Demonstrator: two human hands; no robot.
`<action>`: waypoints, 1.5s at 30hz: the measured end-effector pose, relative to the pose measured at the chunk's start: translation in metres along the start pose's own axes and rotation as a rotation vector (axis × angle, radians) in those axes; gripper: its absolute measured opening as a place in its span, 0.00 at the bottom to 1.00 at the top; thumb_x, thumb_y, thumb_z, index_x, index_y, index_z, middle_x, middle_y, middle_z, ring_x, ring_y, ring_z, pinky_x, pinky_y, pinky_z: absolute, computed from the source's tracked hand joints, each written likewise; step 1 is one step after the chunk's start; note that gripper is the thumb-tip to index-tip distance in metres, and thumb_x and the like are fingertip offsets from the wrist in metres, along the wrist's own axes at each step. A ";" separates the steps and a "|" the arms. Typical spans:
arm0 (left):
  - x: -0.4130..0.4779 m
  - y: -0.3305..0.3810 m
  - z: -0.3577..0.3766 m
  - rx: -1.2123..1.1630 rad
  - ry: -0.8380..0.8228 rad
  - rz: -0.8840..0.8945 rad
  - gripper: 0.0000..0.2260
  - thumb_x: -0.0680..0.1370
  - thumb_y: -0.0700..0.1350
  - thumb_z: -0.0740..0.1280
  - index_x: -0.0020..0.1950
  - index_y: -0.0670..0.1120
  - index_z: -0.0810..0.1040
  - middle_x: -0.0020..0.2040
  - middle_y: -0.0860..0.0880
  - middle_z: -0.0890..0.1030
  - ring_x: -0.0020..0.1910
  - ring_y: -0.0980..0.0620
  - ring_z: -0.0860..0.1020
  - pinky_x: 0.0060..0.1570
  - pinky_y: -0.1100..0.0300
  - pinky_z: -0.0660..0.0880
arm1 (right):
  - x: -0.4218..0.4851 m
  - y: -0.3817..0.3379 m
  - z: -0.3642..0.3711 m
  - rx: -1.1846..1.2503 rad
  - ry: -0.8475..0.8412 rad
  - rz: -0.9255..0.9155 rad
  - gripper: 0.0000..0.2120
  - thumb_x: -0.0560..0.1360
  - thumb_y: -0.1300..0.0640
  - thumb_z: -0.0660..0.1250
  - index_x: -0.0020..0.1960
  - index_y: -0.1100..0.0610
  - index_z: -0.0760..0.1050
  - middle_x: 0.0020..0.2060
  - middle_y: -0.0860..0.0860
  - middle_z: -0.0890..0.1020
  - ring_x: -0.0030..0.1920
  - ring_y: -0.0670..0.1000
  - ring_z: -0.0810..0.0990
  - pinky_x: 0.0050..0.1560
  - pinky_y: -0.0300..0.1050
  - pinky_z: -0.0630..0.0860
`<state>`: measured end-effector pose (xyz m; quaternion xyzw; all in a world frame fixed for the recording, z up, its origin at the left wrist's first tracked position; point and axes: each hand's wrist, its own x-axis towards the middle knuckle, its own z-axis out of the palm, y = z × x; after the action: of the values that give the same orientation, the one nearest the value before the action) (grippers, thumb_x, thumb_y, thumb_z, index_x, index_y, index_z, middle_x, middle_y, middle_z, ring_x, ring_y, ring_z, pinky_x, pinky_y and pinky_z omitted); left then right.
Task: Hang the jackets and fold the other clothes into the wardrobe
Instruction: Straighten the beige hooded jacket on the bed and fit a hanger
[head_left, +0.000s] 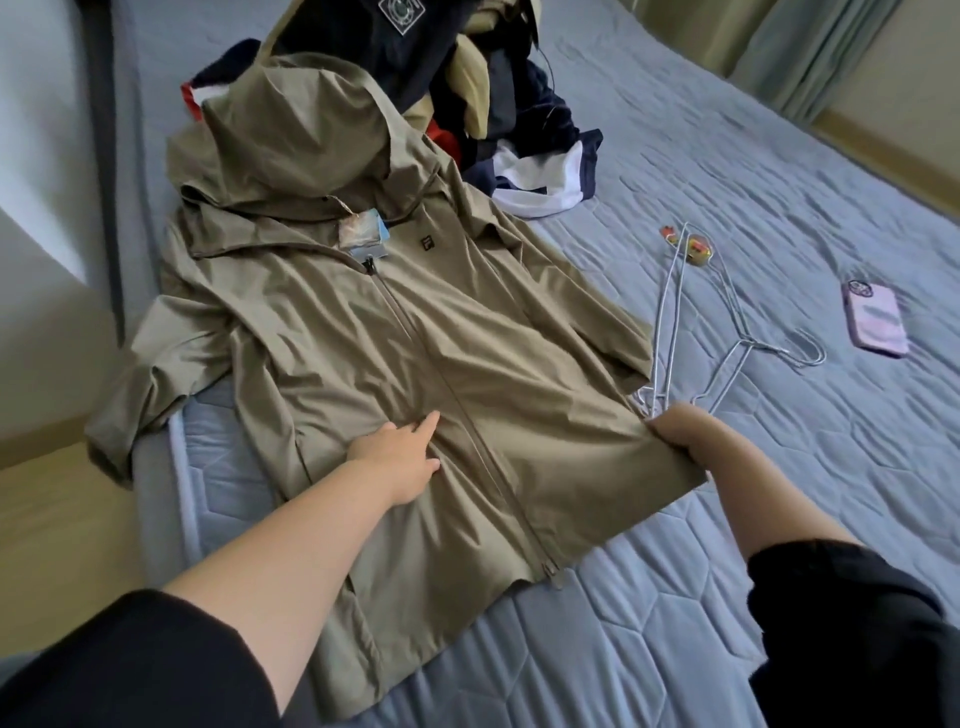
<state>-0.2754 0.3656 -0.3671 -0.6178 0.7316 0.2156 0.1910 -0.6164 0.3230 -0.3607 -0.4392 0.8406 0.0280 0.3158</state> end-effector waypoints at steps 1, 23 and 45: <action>0.001 0.000 -0.001 0.000 0.001 -0.018 0.28 0.82 0.56 0.51 0.78 0.53 0.43 0.74 0.51 0.64 0.73 0.48 0.61 0.63 0.50 0.67 | 0.000 -0.002 -0.002 -0.098 -0.001 -0.018 0.21 0.81 0.52 0.57 0.65 0.67 0.71 0.65 0.62 0.74 0.64 0.60 0.73 0.58 0.45 0.69; 0.014 -0.006 -0.010 -0.179 -0.055 -0.123 0.30 0.81 0.55 0.56 0.79 0.54 0.44 0.73 0.44 0.65 0.70 0.44 0.67 0.66 0.51 0.67 | 0.023 -0.093 -0.130 1.242 0.937 -0.203 0.19 0.79 0.57 0.59 0.70 0.53 0.69 0.62 0.51 0.77 0.54 0.42 0.77 0.51 0.27 0.70; -0.004 -0.115 -0.010 -1.714 0.687 -0.496 0.14 0.80 0.34 0.56 0.63 0.36 0.75 0.57 0.36 0.78 0.39 0.49 0.77 0.38 0.59 0.74 | -0.113 -0.261 0.143 0.104 0.087 -0.635 0.31 0.76 0.60 0.59 0.77 0.57 0.51 0.78 0.54 0.49 0.77 0.53 0.47 0.75 0.56 0.51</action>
<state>-0.1614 0.3462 -0.3657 -0.7147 0.1893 0.4381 -0.5113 -0.3001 0.2909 -0.3526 -0.6637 0.6744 -0.1336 0.2946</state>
